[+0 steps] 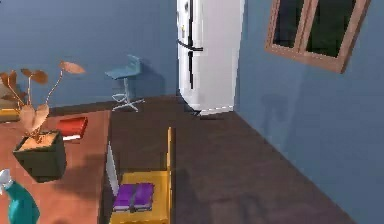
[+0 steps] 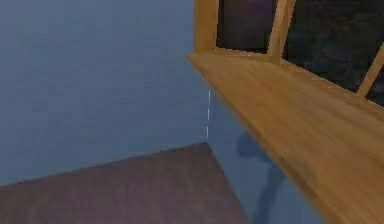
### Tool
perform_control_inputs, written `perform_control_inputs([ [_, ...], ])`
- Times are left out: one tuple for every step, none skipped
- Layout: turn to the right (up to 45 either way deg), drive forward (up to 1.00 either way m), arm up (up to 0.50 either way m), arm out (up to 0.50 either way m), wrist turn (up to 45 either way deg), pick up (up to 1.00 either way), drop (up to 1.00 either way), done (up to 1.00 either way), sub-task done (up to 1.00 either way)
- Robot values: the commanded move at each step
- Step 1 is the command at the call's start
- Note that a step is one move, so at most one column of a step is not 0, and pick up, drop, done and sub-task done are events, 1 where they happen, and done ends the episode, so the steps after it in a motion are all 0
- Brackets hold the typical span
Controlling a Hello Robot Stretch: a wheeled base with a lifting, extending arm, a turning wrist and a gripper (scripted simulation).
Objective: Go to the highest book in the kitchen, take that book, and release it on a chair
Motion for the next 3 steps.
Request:
perform_control_inputs([
  [33.0, 0.0, 0.0, 0.0, 0.0, 0.0, 0.0, 0.0, 0.0],
  [0.0, 0.35, 0.0, 0.0, 0.0, 0.0, 0.0, 0.0, 0.0],
  [-45.0, 0.0, 0.0, 0.0, 0.0, 0.0, 0.0, 0.0, 0.0],
])
